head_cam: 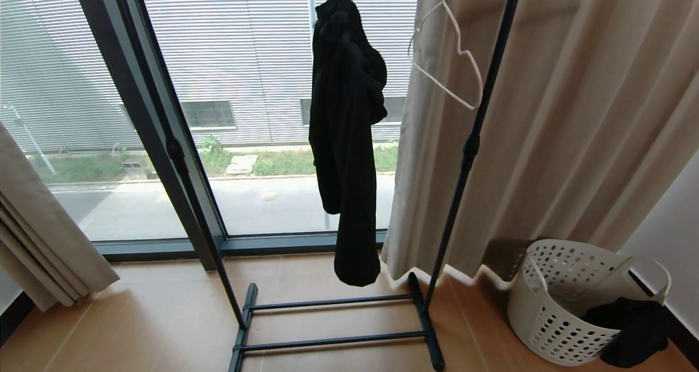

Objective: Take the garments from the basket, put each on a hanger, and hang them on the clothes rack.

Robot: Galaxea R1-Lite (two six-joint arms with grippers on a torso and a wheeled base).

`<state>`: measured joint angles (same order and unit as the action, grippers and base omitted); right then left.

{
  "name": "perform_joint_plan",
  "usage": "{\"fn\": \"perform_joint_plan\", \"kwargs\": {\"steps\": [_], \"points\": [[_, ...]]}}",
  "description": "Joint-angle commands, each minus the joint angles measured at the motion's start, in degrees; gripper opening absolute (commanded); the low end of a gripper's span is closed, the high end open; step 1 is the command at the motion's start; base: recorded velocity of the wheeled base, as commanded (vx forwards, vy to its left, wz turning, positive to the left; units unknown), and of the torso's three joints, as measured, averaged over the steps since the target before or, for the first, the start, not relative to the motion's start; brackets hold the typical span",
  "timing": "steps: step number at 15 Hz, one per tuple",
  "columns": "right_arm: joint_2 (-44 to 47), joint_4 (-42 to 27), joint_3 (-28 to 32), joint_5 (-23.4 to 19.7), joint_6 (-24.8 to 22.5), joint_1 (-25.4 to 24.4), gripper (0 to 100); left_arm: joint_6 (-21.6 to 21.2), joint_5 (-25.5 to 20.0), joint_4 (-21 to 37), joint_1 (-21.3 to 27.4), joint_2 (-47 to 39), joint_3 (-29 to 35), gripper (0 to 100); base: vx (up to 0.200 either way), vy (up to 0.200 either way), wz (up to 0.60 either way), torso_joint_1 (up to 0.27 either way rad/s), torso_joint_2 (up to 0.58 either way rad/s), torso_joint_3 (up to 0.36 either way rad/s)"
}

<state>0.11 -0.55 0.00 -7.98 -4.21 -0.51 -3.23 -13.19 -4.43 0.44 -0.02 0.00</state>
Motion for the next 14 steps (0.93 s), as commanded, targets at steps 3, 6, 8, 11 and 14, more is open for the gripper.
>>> {"fn": "perform_joint_plan", "kwargs": {"steps": [3, 6, 8, 11, 14], "points": [[-0.02, 0.02, 0.0, -0.01, -0.01, -0.02, 100, -0.02, 0.01, -0.06, 0.0, 0.02, 0.0, 100, 0.0, 0.0, 0.0, -0.097, 0.46, 0.354], [-0.02, 0.02, 0.0, -0.01, -0.01, -0.02, 100, 0.07, 0.01, -0.06, 0.0, 0.02, 0.0, 100, 0.0, 0.0, 0.0, -0.056, 0.45, 0.38], [-0.02, 0.02, 0.0, -0.01, -0.01, -0.02, 100, 0.07, 0.01, -0.06, 0.0, 0.02, 0.0, 100, 0.0, 0.0, 0.0, -0.039, 0.42, 0.39], [-0.11, 0.02, 0.0, -0.01, -0.01, -0.02, 100, -0.02, 0.01, -0.06, 0.0, 0.02, 0.0, 100, 0.0, 0.0, 0.0, -0.007, 0.14, 0.137], [-0.11, 0.02, 0.0, -0.01, -0.01, -0.02, 100, -0.02, 0.01, -0.06, 0.0, 0.02, 0.0, 100, 0.0, 0.0, 0.0, 0.001, 0.02, 0.014]]}}
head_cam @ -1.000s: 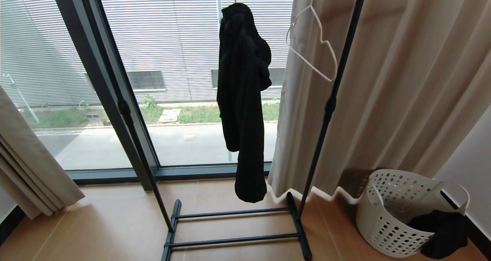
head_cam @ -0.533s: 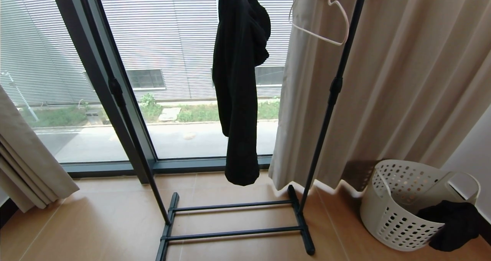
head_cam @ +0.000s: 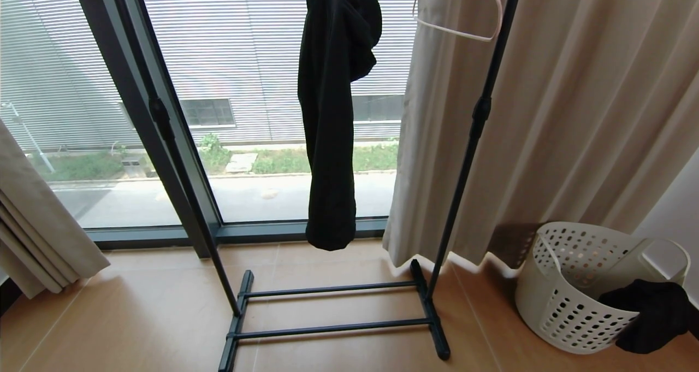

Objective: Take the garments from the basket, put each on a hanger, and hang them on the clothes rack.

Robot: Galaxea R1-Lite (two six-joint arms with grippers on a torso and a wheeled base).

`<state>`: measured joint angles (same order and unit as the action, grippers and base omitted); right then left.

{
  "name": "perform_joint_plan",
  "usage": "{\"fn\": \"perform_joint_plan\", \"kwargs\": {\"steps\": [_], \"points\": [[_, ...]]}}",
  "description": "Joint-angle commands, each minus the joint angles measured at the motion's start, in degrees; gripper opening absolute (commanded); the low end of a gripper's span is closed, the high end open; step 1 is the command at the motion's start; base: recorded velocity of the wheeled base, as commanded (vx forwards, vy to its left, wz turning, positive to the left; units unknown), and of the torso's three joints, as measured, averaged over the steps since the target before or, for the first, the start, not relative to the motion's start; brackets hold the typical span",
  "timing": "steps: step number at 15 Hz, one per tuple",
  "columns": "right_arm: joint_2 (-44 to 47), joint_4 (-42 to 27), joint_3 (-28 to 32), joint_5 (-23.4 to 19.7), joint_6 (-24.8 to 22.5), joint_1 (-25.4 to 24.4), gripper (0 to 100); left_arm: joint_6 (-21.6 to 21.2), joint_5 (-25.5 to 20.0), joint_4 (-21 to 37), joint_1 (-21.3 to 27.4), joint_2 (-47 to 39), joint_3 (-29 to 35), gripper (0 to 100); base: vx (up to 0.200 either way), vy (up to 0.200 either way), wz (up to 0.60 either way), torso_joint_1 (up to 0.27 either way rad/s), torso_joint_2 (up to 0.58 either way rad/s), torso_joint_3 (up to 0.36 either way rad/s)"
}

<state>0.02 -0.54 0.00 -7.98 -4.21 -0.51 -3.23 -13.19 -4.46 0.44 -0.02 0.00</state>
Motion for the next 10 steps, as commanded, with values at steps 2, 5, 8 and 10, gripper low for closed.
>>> {"fn": "perform_joint_plan", "kwargs": {"steps": [2, 5, 8, 10], "points": [[-0.02, 0.01, 0.0, -0.01, -0.01, -0.02, 100, 0.07, 0.01, -0.02, -0.09, 0.02, 0.0, 100, 0.0, 0.0, -0.3, 0.001, 0.0, 0.001], [0.06, 0.01, 0.0, -0.01, -0.01, -0.02, 100, 0.07, 0.01, -0.02, 0.0, 0.02, 0.0, 100, 0.0, 0.0, -0.6, -0.007, 0.0, 0.005], [-0.02, 0.01, 0.0, -0.01, -0.01, -0.02, 100, -0.02, 0.01, -0.02, 0.0, 0.02, 0.0, 100, 0.0, 0.0, -0.4, 0.0, 0.0, 0.002], [-0.02, 0.01, 0.0, -0.01, -0.01, -0.02, 100, -0.02, 0.01, -0.02, 0.0, 0.02, 0.0, 100, 0.0, -0.1, 0.0, 0.001, 0.0, 0.006]]}}
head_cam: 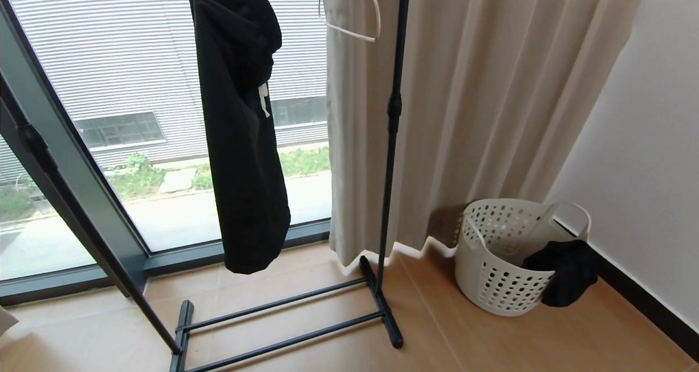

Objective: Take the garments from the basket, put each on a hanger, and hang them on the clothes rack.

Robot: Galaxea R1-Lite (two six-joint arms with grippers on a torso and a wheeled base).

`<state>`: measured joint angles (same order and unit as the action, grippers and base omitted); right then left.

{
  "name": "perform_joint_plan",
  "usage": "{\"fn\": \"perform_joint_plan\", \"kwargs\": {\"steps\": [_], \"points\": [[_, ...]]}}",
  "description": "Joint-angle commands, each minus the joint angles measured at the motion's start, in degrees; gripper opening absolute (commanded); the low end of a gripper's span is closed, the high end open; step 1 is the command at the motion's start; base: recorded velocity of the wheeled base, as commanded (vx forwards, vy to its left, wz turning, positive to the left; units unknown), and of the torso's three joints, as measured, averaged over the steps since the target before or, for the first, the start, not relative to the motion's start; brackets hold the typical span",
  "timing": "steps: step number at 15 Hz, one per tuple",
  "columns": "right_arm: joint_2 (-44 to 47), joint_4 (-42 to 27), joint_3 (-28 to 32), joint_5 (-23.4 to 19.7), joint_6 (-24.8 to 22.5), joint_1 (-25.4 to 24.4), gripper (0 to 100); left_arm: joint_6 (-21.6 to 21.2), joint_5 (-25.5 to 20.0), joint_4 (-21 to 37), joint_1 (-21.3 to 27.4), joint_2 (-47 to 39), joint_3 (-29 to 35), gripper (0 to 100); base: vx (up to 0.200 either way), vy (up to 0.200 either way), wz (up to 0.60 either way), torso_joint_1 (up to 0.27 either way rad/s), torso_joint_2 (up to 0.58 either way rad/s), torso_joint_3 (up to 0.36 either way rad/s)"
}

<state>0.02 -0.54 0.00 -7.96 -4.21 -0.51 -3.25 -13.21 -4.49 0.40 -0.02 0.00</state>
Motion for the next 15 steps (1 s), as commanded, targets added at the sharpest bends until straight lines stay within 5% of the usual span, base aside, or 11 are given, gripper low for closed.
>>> {"fn": "perform_joint_plan", "kwargs": {"steps": [1, 15], "points": [[-0.02, 0.01, 0.0, -0.04, -0.01, -0.02, 100, 0.0, 0.03, 0.0, 0.04, 0.02, 0.0, 100, 0.0, -0.2, 0.0, 0.002, 0.01, 0.002], [-0.02, 0.01, 0.0, -0.04, -0.01, -0.02, 100, 0.0, 0.03, 0.0, 0.04, 0.02, 0.0, 100, 0.0, -0.2, 0.0, 0.004, 0.0, 0.004]]}}
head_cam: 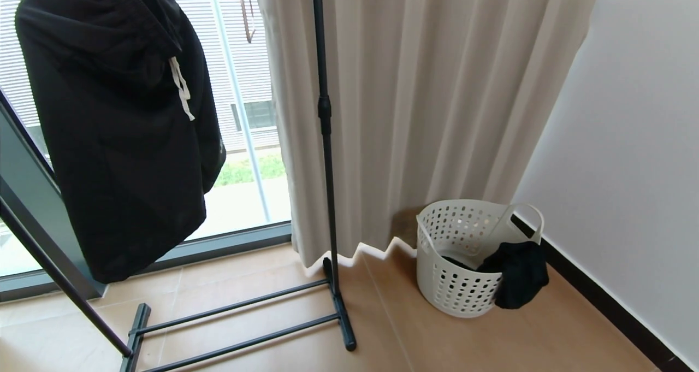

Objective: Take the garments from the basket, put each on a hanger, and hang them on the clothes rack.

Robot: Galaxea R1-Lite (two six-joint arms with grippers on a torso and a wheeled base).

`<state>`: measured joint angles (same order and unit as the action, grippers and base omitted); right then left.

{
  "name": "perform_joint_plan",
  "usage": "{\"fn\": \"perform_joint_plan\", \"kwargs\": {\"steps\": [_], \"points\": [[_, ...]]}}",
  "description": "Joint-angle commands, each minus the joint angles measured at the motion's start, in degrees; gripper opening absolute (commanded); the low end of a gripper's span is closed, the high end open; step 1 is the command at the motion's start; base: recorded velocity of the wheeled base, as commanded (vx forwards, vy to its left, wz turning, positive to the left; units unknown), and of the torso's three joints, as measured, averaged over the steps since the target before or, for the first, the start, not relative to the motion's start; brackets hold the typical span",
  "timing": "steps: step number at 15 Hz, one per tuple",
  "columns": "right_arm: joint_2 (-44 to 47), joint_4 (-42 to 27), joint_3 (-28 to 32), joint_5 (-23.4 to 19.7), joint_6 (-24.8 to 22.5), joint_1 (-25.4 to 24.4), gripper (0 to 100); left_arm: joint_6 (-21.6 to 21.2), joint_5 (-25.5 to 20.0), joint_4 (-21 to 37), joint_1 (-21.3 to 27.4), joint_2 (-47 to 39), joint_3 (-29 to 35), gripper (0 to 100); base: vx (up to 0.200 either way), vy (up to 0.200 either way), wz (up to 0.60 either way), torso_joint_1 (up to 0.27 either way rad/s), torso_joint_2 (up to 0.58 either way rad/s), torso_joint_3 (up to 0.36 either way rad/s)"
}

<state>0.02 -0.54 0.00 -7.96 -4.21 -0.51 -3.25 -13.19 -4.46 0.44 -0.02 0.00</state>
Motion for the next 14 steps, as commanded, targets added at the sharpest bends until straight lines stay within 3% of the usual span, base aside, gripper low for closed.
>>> {"fn": "perform_joint_plan", "kwargs": {"steps": [1, 7, 11, 14], "points": [[-0.02, 0.01, 0.0, -0.04, -0.01, -0.02, 100, 0.0, 0.01, -0.02, 0.0, 0.02, 0.0, 100, 0.0, -0.2, 0.0, 0.002, 0.01, 0.002], [-0.02, 0.01, 0.0, -0.04, -0.01, -0.02, 100, 0.0, 0.01, -0.02, 0.0, 0.02, 0.0, 100, 0.2, -0.2, 0.0, 0.002, 0.0, 0.006], [-0.02, 0.01, 0.0, -0.04, -0.01, -0.02, 100, 0.0, 0.01, -0.02, 0.0, 0.02, 0.0, 100, 0.0, -0.2, -0.15, 0.011, 0.0, 0.004], [-0.02, 0.01, 0.0, -0.04, -0.01, -0.02, 100, 0.0, 0.01, -0.02, 0.0, 0.02, 0.0, 100, 0.0, 0.0, -0.6, -0.001, 0.0, 0.002]]}}
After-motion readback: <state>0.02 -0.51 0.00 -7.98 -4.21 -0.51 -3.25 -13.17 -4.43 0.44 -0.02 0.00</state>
